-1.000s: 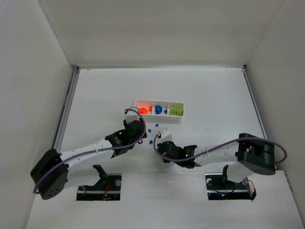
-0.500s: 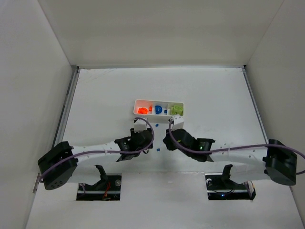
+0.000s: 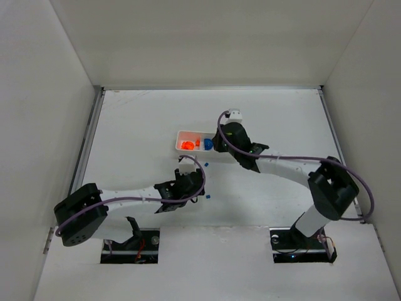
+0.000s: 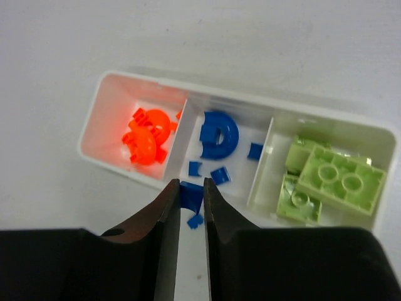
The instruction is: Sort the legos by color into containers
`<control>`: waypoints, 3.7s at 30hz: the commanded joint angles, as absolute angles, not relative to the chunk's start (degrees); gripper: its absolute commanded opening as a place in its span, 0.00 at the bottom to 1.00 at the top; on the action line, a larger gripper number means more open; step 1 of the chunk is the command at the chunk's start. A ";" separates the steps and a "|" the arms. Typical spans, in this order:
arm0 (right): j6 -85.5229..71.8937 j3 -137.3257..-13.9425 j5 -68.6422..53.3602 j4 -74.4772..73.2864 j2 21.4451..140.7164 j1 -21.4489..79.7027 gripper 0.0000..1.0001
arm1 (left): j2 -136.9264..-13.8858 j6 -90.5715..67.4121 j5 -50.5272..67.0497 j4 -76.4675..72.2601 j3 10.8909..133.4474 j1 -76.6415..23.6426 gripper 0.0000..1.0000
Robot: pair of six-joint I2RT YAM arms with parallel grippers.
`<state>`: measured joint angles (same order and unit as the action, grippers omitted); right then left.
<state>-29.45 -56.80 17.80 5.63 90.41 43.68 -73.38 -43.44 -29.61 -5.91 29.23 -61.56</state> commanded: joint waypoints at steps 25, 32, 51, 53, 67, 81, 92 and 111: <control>-31.81 -45.54 20.04 14.06 83.15 47.59 0.52 | -82.53 -43.60 -29.27 -9.75 30.67 -62.80 0.31; -34.44 -38.60 21.01 14.06 77.09 50.05 0.52 | -80.87 -43.42 -30.23 -8.00 31.03 -63.76 0.16; -44.91 -23.82 23.55 14.41 69.08 60.85 0.46 | -84.70 -30.33 -24.00 -11.78 52.54 -49.10 0.15; -45.35 -23.64 24.34 14.41 69.34 62.26 0.46 | -89.19 -29.45 -22.68 -12.13 55.88 -47.07 0.15; -43.07 -28.64 27.95 13.80 77.25 70.00 0.50 | -101.26 -28.13 -21.71 -10.37 65.57 -43.81 0.39; -39.90 -38.40 33.13 8.62 89.38 73.43 0.47 | -78.59 -31.28 -23.73 -11.34 43.17 -44.16 0.36; -40.16 -46.40 40.16 -2.28 96.68 76.59 0.28 | -63.81 -38.32 -27.86 -9.58 28.66 -46.45 0.37; -29.18 -47.63 26.55 7.29 78.48 57.01 0.25 | -75.05 -40.52 -28.48 -15.91 29.00 -52.07 0.41</control>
